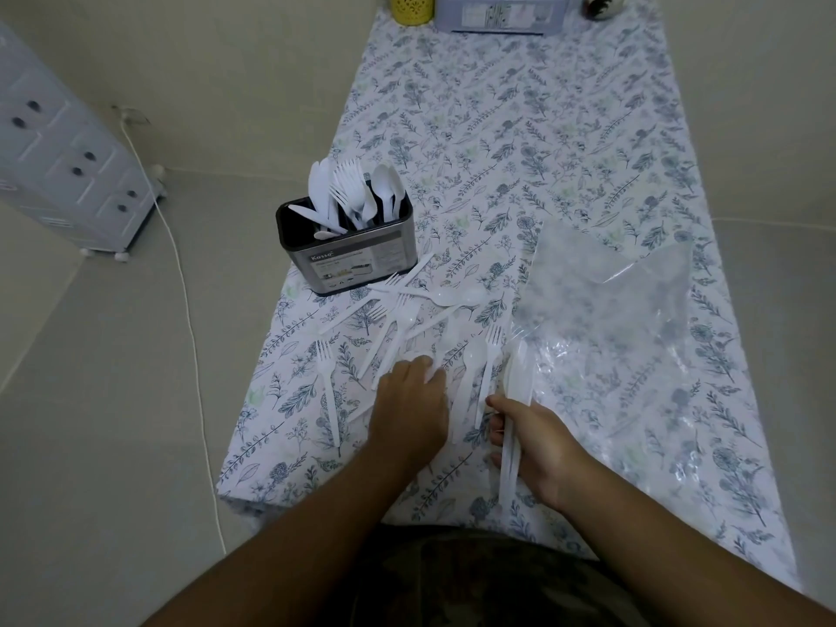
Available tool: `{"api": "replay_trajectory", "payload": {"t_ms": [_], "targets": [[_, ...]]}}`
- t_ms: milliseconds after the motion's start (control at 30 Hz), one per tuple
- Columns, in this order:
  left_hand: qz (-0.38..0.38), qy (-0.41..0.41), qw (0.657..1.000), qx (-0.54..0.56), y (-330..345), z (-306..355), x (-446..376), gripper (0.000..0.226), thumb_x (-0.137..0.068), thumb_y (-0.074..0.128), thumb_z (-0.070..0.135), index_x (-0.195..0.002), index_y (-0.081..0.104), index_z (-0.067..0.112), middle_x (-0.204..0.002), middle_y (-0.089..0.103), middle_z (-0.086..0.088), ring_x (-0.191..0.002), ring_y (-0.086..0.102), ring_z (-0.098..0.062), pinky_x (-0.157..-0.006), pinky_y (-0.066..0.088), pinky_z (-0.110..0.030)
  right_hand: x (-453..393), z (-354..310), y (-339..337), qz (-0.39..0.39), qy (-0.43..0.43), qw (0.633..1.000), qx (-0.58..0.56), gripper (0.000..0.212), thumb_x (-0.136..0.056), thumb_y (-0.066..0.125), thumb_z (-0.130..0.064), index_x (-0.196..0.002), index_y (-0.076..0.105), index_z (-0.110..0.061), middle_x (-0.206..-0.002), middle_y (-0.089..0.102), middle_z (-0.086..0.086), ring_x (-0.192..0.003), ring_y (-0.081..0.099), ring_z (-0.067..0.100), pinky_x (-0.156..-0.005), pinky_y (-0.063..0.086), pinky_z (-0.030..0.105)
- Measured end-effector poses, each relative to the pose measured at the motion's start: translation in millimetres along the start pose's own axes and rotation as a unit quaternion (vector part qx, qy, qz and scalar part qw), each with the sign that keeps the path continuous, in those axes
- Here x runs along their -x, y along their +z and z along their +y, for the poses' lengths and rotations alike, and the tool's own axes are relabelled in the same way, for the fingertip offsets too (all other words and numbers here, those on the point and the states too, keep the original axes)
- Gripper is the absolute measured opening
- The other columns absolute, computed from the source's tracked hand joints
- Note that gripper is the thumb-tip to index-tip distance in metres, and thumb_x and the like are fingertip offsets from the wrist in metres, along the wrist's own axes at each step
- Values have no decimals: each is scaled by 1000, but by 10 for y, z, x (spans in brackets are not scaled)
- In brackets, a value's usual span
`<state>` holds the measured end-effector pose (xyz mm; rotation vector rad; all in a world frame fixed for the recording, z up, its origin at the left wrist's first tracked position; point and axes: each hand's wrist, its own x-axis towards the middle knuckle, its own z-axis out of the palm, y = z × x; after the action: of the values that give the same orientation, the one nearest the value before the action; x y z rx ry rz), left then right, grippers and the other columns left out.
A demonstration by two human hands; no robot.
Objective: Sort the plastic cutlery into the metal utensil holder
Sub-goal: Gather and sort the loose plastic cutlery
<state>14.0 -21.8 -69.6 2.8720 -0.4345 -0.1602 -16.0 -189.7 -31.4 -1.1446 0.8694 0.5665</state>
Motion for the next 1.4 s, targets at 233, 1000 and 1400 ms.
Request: {"api": "replay_trajectory", "payload": {"t_ms": [233, 1000, 1400], "targets": [[5, -95, 995, 30, -23, -114, -59, 41, -96, 49, 41, -129, 56, 17, -119, 57, -2, -112, 49, -20, -96, 41, -37, -49, 28, -23, -7, 10, 1000, -9, 7, -97, 63, -16, -101, 63, -11, -62, 53, 1, -50, 46, 13, -49, 40, 28], [-135, -123, 888, 423, -257, 289, 135, 12, -88, 71, 23, -100, 70, 19, -75, 71, 5, -68, 66, -3, -62, 51, -18, -49, 81, 9, -107, -32, 991, -77, 26, -101, 58, -15, -123, 66, -3, -112, 75, 20, -104, 73, 35, -89, 57, 47], [-56, -135, 971, 190, -107, 230, -202, 31, -84, 71, 43, -99, 59, 20, -97, 56, 3, -92, 55, -15, -77, 54, -35, -62, 34, -95, -22, 15, 996, -89, 12, -96, 49, -8, -89, 58, -10, -63, 41, 2, -50, 36, 15, -51, 31, 29]]}}
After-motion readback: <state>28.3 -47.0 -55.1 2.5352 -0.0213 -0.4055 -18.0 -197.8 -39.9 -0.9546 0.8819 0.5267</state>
